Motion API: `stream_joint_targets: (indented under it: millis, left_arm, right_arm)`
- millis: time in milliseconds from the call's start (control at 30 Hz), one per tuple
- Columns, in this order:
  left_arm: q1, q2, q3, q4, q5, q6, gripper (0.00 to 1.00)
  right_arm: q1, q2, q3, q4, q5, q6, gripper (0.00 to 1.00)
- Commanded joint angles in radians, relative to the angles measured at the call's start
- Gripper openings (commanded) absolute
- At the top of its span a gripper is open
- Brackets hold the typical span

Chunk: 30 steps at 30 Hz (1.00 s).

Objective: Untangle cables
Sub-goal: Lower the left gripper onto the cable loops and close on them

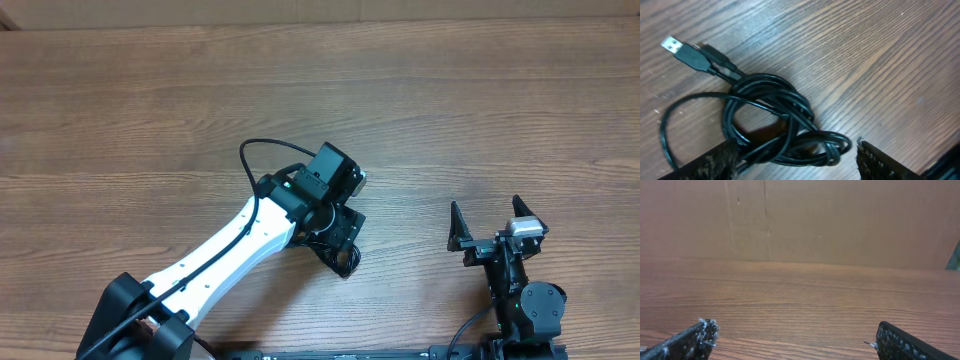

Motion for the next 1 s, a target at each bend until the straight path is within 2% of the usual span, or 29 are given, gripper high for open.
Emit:
stream_joint_targets:
  millis: [0, 67, 133, 333, 433, 533, 667, 800, 967]
  left_arm:
    - [-0.018, 0.012, 0.013, 0.005, -0.002, -0.119, 0.77]
    - [-0.021, 0.014, 0.013, 0.005, -0.046, -0.159, 0.91]
    - [-0.023, 0.014, 0.010, 0.005, -0.118, -0.159, 0.99]
    - [-0.023, 0.024, 0.006, 0.027, -0.411, -0.150, 1.00]
    - [-0.023, 0.040, 0.006, 0.076, -0.481, -0.064, 1.00]
    - [-0.023, 0.066, 0.006, 0.135, -0.464, 0.102, 1.00]
    - [-0.023, 0.124, 0.006, 0.179, -0.340, 0.391, 1.00]
    - [-0.023, 0.159, 0.006, 0.173, -0.232, 0.502, 0.94]
    - [-0.023, 0.159, 0.006, 0.151, -0.056, 0.631, 0.81]
  right_arm:
    - [-0.002, -0.010, -0.010, 0.006, 0.013, 0.004, 1.00]
    - [-0.002, -0.010, -0.010, 0.005, 0.013, 0.003, 1.00]
    - [-0.002, -0.010, -0.010, 0.005, 0.013, 0.004, 1.00]
    - [-0.002, -0.010, -0.010, 0.005, 0.013, 0.004, 1.00]
    - [-0.002, -0.010, -0.010, 0.005, 0.013, 0.004, 1.00]
    - [-0.002, -0.010, -0.010, 0.005, 0.013, 0.003, 1.00]
    - [-0.002, -0.010, -0.010, 0.005, 0.013, 0.003, 1.00]
    - [-0.002, -0.010, -0.010, 0.005, 0.013, 0.004, 1.00]
    - [-0.002, -0.010, -0.010, 0.005, 0.013, 0.004, 1.00]
